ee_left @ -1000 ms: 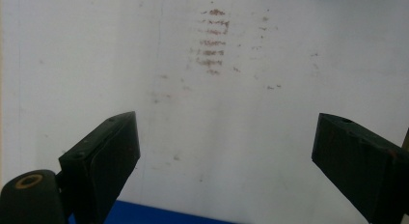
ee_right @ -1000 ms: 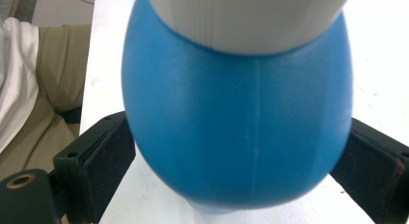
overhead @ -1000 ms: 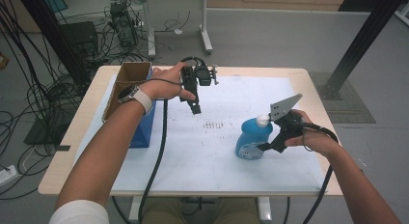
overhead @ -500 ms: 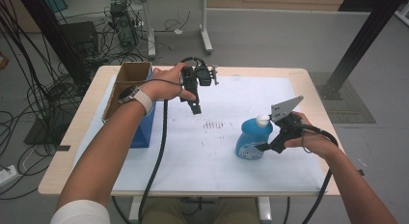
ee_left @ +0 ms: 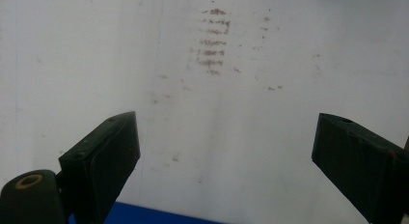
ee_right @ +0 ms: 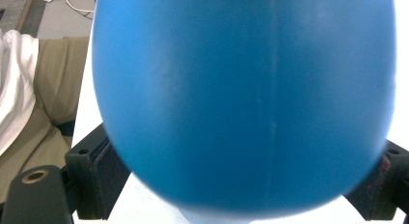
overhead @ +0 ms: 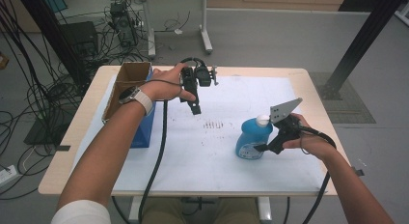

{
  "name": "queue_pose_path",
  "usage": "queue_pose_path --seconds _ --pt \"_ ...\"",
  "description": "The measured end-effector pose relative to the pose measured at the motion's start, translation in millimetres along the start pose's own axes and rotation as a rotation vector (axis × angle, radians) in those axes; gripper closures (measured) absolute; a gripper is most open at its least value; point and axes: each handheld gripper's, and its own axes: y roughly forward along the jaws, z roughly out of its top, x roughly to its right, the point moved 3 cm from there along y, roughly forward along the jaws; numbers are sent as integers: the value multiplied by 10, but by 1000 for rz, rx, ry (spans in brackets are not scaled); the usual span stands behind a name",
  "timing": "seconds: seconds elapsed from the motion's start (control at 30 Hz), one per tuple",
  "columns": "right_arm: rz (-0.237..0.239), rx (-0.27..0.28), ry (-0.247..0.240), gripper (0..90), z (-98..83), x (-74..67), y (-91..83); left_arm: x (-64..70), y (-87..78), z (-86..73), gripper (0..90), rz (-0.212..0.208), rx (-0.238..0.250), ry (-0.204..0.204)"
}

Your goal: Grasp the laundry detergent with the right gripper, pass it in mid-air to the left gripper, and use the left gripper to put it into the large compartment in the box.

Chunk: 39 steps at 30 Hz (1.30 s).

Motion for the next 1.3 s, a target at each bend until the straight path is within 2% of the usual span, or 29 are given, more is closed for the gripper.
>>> queue_pose_path --seconds 1.3 --pt "-14 71 8 152 -101 2 82 -1 25 -18 101 -1 -4 -6"
